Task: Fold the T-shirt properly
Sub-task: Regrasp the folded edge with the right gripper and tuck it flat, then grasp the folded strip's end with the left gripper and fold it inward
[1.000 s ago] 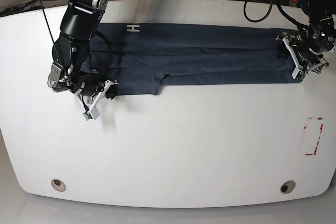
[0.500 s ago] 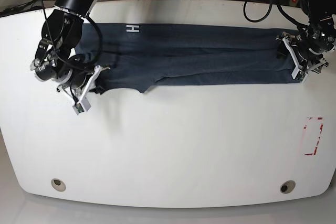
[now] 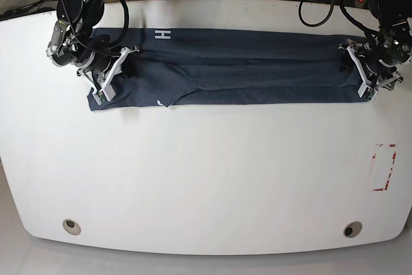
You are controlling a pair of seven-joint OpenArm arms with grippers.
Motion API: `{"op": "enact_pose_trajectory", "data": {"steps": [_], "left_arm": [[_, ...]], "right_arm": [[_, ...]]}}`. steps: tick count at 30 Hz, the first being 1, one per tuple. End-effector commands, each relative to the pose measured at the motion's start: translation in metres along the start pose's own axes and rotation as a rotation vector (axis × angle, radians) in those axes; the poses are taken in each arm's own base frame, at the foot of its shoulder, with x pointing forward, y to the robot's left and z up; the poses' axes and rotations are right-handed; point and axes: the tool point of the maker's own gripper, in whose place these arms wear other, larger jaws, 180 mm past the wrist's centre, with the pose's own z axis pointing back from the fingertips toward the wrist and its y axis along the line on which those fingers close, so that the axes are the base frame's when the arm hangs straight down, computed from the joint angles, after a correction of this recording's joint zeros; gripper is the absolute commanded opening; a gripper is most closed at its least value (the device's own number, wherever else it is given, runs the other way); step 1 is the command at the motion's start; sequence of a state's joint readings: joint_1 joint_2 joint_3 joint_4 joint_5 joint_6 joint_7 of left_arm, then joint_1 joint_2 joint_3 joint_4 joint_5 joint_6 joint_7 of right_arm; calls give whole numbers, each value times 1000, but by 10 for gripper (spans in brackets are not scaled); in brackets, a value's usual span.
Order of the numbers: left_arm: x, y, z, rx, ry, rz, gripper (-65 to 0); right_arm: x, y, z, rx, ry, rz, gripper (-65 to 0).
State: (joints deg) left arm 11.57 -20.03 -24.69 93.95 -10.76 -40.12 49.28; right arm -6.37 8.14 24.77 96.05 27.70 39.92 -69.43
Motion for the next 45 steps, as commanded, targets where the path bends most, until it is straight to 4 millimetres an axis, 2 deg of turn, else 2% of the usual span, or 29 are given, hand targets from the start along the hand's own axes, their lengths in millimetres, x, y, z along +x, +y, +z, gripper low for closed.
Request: {"op": "enact_pose_trajectory", "data": {"steps": [1,3,5,8,10,13,16,18,20,24,27,31,41,45], "left_arm": [[13,10,6,24,-42,-10,-186],[13,10,6,24,-42,-10,-186],[15,11,6,25,-46,-11,-186],[17,11,7,24,-54,-9,-186],[25,10,8,12,-85,5,-186],[38,19,15,13,-151,58,-186],[40,34,25,34,-194,124,-182],[37,39,30,31,-198,164,-179],[38,41,34,16,-215,197,-179],[34,56,51,11,-263,299,-175],[23,63,57,14,-258,355,-121],[8,63,53,-10,-245,422,-88],[-27,53,24,-82,-171,556,-85],[-26,46,11,-121,-153,575,-86]], "right_arm": [[8,-12,10,-28,-37,7,-572],[6,-21,20,-56,-57,-17,-487],[12,-30,39,-114,-96,-11,-366],[17,-30,59,-169,-109,26,-238],[23,-22,65,-176,-117,49,-195],[28,-6,64,-131,-142,47,-192],[29,7,60,-65,-162,28,-192],[24,16,50,-24,-150,5,-192],[20,19,43,-2,-132,2,-192],[4,25,22,64,-84,-37,-192],[-5,23,11,85,-58,-46,-192],[-13,25,-1,104,-31,-42,-192],[-13,25,-1,101,-27,-28,-192],[-12,26,-2,103,-28,-30,-192]]}}
